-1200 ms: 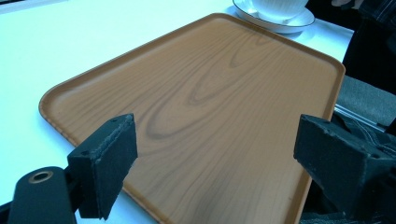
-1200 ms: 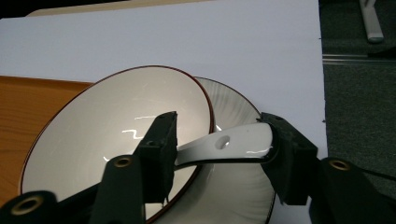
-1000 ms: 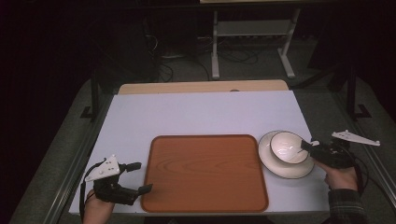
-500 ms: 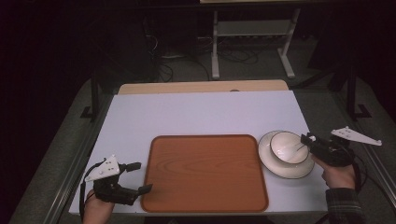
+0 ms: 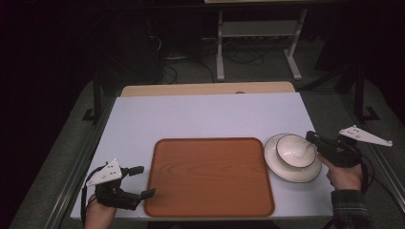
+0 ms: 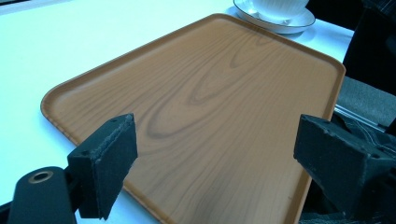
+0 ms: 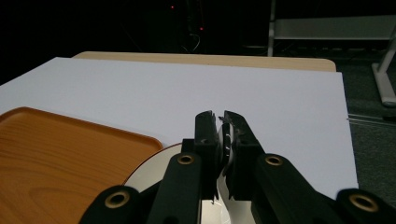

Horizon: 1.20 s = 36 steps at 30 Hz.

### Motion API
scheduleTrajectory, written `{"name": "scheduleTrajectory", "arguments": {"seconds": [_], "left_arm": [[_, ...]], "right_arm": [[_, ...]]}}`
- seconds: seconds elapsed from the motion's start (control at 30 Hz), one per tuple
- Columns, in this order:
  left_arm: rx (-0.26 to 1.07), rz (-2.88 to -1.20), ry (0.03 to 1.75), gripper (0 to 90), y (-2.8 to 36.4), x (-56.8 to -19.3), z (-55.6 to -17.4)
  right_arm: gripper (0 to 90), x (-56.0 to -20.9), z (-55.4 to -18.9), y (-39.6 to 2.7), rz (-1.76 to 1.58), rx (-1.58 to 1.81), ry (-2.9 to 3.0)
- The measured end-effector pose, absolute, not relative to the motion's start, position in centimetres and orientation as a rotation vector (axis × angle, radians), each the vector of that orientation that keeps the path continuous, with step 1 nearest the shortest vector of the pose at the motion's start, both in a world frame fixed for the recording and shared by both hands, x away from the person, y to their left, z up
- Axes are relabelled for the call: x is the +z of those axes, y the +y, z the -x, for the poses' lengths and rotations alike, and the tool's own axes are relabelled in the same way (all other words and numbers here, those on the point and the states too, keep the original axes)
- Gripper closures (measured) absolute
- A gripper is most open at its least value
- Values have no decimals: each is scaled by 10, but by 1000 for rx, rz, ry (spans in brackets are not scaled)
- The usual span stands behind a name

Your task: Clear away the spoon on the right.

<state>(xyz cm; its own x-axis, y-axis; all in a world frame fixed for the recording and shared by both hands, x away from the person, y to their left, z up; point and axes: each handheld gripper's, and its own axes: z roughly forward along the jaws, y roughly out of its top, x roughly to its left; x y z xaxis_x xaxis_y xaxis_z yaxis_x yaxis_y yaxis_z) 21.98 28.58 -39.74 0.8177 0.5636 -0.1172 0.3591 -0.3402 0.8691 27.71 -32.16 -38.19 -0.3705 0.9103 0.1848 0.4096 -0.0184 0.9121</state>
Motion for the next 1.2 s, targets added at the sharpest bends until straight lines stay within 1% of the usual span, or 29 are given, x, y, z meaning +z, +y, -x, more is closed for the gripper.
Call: {"name": "scheduleTrajectory", "arguments": {"seconds": [0.67,1.2], "left_arm": [[251,-1965,685,130,286,-397,-220],[254,-1958,677,129,286,-397,-219]], "right_arm": [[840,-372,-285,-319,-1322,1366,1841],[841,-343,-287,-310,-1240,1365,1881]]}}
